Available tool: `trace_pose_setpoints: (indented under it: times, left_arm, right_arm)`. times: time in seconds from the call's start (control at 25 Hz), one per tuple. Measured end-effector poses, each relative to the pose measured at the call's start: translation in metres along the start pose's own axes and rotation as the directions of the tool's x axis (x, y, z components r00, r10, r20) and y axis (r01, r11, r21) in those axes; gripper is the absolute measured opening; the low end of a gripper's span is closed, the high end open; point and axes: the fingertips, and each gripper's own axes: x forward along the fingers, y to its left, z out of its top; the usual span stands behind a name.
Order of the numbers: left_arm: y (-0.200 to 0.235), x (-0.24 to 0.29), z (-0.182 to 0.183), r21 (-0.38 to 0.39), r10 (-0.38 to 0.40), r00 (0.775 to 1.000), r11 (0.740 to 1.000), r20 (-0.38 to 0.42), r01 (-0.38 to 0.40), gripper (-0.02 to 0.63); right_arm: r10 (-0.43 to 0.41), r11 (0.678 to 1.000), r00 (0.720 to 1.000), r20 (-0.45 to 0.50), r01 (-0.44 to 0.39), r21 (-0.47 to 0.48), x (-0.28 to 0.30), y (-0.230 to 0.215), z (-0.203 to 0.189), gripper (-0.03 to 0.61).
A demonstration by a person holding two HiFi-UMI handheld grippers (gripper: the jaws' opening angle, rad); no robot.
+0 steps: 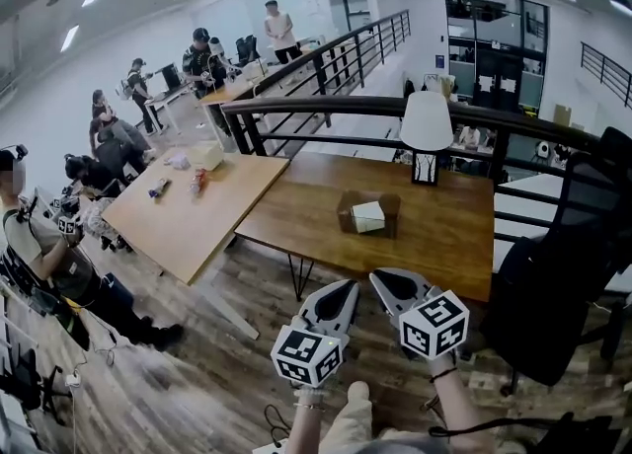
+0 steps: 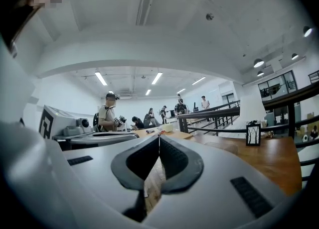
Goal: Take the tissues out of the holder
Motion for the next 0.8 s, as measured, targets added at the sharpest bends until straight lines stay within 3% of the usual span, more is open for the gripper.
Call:
trace_pose_setpoints:
  times: [0.4,0.8]
  left_arm:
    - [0.084,0.060,0.013,0.027,-0.042,0.999,0.999,0.010,0.042,0.008]
    - [0.116,0.109,0.016,0.024,-0.141,0.990,0.990,-0.006,0.141,0.008]
  right_arm:
    - [-0.009,1.000,1.000,0.023,0.009,-0.019,0.087,-0.046,0.025,0.012]
    - [-0.113,0.994,0.993,0.022,0.113,0.005,0.119,-0.093,0.028,0.012]
